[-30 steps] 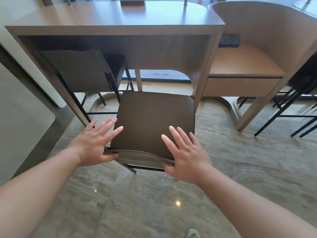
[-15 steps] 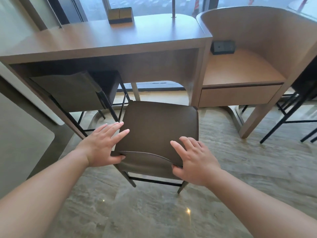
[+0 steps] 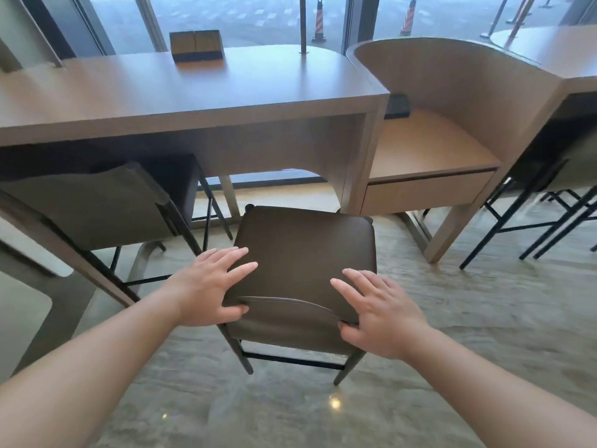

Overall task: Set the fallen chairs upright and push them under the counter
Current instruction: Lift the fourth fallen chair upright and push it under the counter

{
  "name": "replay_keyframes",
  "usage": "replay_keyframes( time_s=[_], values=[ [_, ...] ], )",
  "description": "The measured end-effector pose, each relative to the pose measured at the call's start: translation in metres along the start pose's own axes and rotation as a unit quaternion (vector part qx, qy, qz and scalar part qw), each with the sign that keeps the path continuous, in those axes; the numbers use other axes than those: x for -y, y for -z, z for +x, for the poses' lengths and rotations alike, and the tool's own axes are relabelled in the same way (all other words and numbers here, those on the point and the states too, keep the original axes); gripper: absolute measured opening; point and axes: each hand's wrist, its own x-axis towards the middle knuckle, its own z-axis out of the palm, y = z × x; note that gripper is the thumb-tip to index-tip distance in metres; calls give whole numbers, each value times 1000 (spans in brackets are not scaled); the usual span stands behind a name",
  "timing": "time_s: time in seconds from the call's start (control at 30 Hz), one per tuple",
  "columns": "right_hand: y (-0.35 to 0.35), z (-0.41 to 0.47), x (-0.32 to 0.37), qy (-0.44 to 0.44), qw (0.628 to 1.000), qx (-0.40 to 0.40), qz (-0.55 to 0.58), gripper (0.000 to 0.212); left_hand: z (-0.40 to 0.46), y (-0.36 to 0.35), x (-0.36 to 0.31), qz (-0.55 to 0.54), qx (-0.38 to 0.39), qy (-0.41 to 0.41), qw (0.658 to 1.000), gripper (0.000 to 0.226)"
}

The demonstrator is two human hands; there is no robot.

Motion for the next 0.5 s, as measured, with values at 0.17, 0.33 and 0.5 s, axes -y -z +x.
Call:
replay_keyframes(
  time_s=[0.17,0.33,0.5],
  values=[
    [0,17,26,-16,1000,0,-9,80,-4,-15,32,-7,10,-9,1000,88],
    [1,27,41,-26,999,9,-24,79,-12,-23,47,-22,17,-11,1000,90],
    [9,24,49,-26,998,-14,-62,70,-12,-26,49,-44,22,-10,999,91]
  ],
)
